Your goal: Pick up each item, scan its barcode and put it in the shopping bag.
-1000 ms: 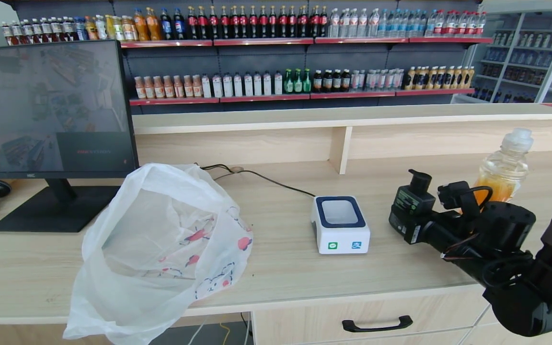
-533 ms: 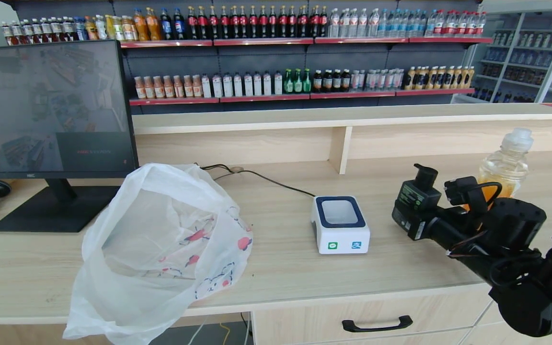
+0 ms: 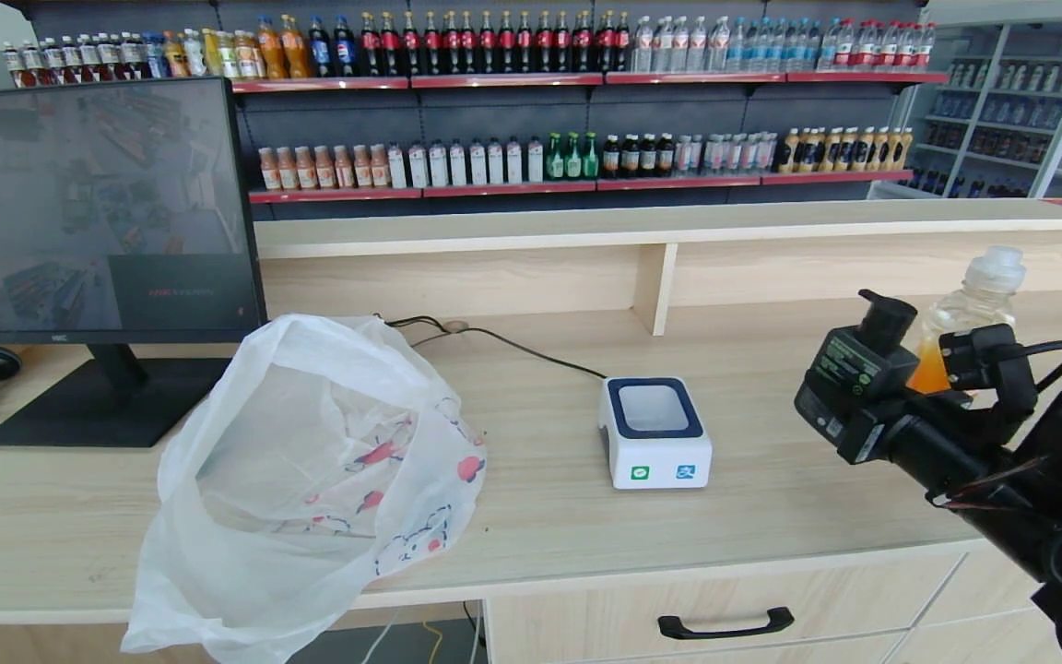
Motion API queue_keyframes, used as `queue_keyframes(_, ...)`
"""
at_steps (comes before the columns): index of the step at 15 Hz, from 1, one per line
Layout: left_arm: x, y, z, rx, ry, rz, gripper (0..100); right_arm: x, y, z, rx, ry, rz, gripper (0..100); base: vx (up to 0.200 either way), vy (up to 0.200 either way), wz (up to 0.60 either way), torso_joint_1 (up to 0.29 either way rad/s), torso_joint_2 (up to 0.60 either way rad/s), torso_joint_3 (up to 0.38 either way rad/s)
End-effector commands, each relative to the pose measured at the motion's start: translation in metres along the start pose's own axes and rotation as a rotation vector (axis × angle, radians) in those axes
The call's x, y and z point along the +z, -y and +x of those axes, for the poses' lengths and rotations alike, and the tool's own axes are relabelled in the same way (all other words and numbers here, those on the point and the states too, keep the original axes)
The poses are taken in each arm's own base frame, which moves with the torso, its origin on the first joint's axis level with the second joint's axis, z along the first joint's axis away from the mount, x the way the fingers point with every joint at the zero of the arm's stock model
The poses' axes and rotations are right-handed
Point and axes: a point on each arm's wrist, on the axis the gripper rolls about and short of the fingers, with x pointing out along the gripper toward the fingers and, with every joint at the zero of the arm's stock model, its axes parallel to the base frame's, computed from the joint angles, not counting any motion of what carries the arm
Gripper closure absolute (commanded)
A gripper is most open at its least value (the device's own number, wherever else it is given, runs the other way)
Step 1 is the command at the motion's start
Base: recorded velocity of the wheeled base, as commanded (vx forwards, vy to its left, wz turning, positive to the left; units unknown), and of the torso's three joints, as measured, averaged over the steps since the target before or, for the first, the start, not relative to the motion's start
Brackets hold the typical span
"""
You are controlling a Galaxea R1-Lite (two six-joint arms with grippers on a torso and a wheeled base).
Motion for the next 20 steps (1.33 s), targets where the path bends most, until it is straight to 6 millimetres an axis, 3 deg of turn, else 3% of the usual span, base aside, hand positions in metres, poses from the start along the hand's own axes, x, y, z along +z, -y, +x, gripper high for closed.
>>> queue_keyframes(1,0.000,0.000,0.000,0.000,0.001,0.000,0,0.022,-0.008,-0.034,0.019,0.066,-0.003,100,0.000,0.000,0.00,0.000,0.00,0.000)
queue_keyframes(2,0.000,0.000,0.000,0.000,0.001,0.000,0,0.029,-0.029,-0.060,0.109,0.083,0.073,100,0.000,0.000,0.00,0.000,0.00,0.000)
queue_keyframes(3,0.000,0.000,0.000,0.000,0.001,0.000,0,0.033,-0.031,-0.070,0.121,0.099,0.104,100,0.000,0.000,0.00,0.000,0.00,0.000)
queue_keyframes(6,0.000,0.000,0.000,0.000,0.001,0.000,0,0.035,-0.048,-0.088,0.235,0.096,0.238,100,0.000,0.000,0.00,0.000,0.00,0.000)
queue_keyframes(10,0.000,0.000,0.000,0.000,0.001,0.000,0,0.049,-0.094,-0.109,0.577,0.081,0.460,100,0.000,0.000,0.00,0.000,0.00,0.000)
queue_keyframes(14,0.000,0.000,0.000,0.000,0.001,0.000,0,0.064,-0.128,-0.125,0.889,0.025,0.638,100,0.000,0.000,0.00,0.000,0.00,0.000)
queue_keyframes(17,0.000,0.000,0.000,0.000,0.001,0.000,0,0.070,-0.144,-0.118,1.062,-0.016,0.648,100,0.000,0.000,0.00,0.000,0.00,0.000)
queue_keyframes(20,0.000,0.000,0.000,0.000,0.001,0.000,0,0.079,-0.164,-0.093,1.105,-0.020,0.700,100,0.000,0.000,0.00,0.000,0.00,0.000)
